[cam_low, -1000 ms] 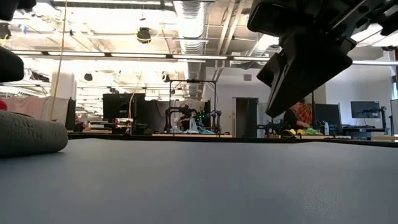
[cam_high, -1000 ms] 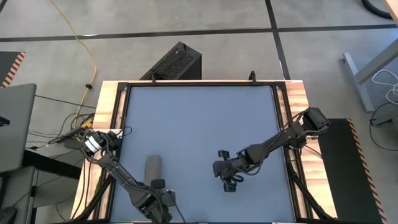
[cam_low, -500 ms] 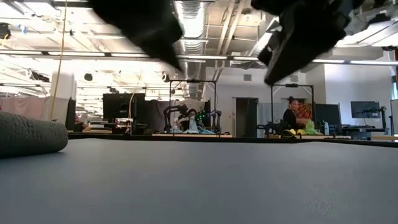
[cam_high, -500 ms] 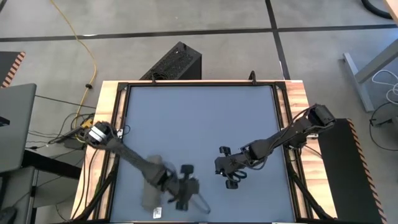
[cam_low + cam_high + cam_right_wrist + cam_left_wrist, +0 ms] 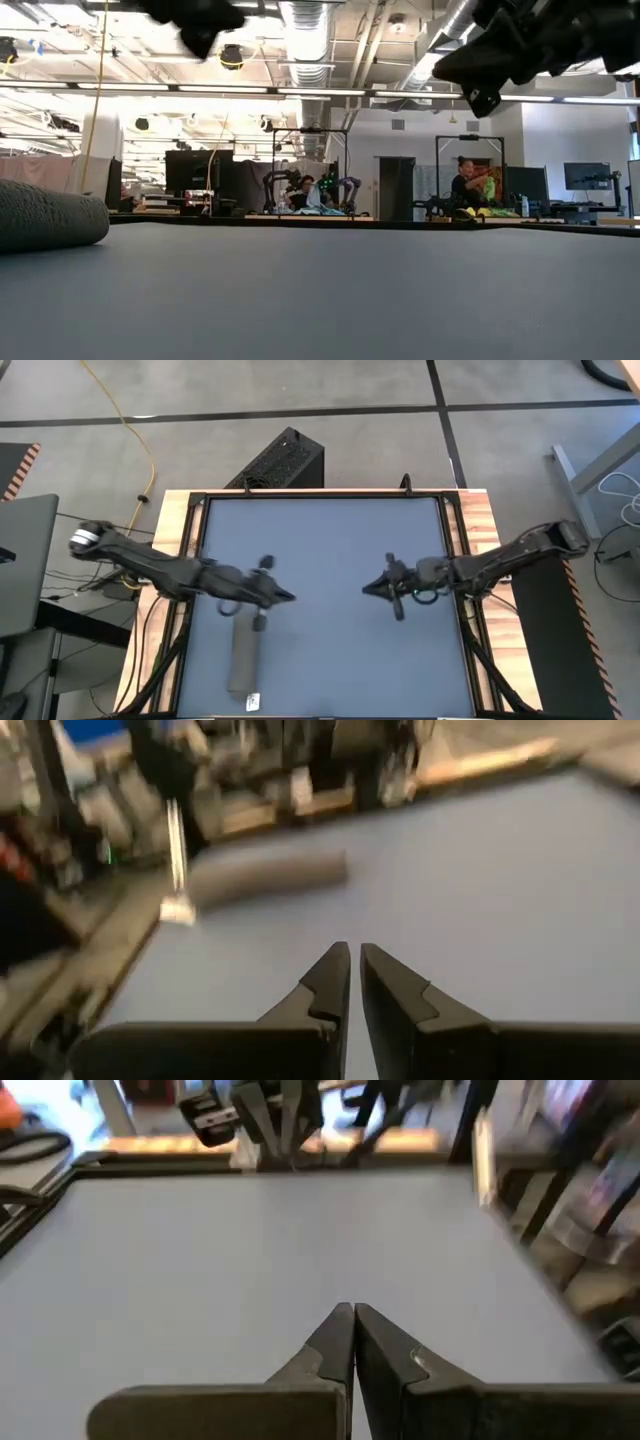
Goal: Roll towel into tight, uniform cylinder
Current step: Return to Home Position
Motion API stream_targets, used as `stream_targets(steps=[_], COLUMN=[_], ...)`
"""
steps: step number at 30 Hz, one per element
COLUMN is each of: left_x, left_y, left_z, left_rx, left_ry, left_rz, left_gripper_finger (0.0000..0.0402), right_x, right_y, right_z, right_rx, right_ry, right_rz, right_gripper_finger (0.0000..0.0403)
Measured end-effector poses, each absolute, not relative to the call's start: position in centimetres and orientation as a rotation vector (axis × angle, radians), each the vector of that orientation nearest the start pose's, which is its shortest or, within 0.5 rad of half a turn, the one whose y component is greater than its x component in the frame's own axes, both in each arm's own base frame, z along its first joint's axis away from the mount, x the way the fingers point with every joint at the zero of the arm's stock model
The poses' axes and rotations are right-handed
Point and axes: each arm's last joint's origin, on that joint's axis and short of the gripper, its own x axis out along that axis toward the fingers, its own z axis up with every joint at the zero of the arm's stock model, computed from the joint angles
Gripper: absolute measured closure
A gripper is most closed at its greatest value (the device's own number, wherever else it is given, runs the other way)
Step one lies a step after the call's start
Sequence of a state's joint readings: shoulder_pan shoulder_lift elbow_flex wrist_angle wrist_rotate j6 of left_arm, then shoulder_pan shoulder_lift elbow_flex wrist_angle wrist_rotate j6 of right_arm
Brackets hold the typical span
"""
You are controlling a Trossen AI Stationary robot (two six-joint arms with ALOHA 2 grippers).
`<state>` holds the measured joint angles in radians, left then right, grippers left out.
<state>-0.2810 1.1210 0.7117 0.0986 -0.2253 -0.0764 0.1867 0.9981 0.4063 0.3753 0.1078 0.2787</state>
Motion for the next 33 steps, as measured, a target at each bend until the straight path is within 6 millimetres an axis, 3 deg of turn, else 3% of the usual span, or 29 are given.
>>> stream_targets(steps=[6,12,16,21,29,33], left_x=[15.7,11.6,10.2,9.0,9.3,9.3], left_y=[-3.2,-2.1,-1.8,-1.5,-1.5,-1.5], left_z=[23.2,20.1,19.7,19.6,18.7,18.5], left_rx=[-0.191,-0.25,-0.244,-0.243,-0.219,-0.215], left_ry=[-0.044,-0.179,-0.199,-0.203,-0.104,-0.084], left_rz=[-0.01,-0.009,-0.011,-0.011,0.018,0.019], left_gripper_finger=[0.0401,0.0402,0.0401,0.0402,0.0402,0.0401], right_x=[19.0,17.2,15.6,13.4,10.7,10.3], right_y=[1.6,0.6,0.2,0.1,-0.2,-0.4], right_z=[20.3,18.4,17.3,17.3,15.7,16.4], right_rx=[0.197,0.252,0.251,0.258,0.227,0.188], right_ry=[0.173,0.185,0.207,0.206,0.102,0.02], right_rz=[-0.016,-0.014,-0.039,-0.071,-0.147,-0.154], right_gripper_finger=[0.0355,0.0366,0.0374,0.0379,0.038,0.0379])
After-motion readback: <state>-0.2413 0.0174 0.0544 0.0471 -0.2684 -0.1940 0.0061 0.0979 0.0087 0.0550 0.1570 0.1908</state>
